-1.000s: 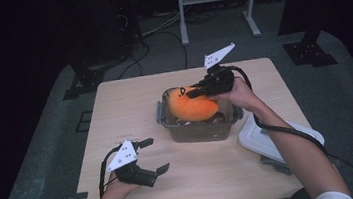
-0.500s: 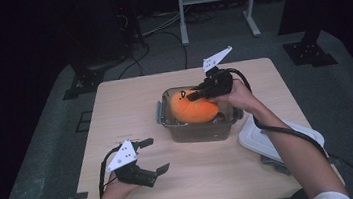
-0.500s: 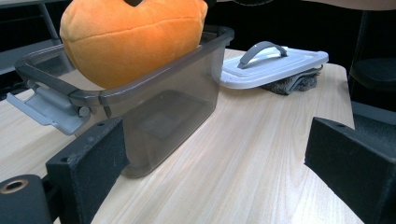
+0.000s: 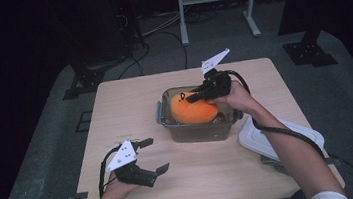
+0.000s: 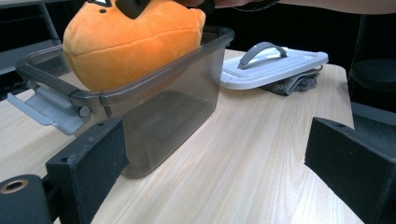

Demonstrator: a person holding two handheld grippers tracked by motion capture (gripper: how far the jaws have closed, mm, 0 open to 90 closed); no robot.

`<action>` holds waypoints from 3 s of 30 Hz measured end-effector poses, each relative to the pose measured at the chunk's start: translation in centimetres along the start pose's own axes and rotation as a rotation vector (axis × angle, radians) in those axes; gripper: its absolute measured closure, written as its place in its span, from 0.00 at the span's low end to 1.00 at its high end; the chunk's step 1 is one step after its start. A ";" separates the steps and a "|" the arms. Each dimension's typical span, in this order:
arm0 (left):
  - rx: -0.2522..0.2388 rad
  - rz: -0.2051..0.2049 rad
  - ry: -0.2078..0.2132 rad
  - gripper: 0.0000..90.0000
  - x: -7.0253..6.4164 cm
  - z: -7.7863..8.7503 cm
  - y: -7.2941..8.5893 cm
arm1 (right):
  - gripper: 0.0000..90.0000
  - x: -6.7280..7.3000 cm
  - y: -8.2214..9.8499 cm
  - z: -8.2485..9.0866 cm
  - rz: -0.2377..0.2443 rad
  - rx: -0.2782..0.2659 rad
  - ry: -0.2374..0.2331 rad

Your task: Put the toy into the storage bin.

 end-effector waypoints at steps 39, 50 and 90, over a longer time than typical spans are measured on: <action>-0.006 0.002 -0.001 0.05 0.1 0.1 -0.1 | 0.84 -0.5 0.9 -1.7 -0.014 0.064 0.012; -0.007 0.001 -0.001 0.05 0.1 0.1 -0.1 | 0.83 -0.6 1.1 -2.0 -0.015 0.088 0.025; -0.011 -0.006 -0.004 0.05 0.0 0.2 -0.2 | 0.64 -0.2 1.1 -3.6 -0.010 0.198 -0.002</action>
Point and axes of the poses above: each handheld gripper's, and its own axes: z roughly backward along the jaws, y roughly out of its underside, x roughly to its left, the point moved 3 cm from there along -z, roughly forward along the jaws, and after that the axes turned 11 degrees about -z, right-handed, at the moved point
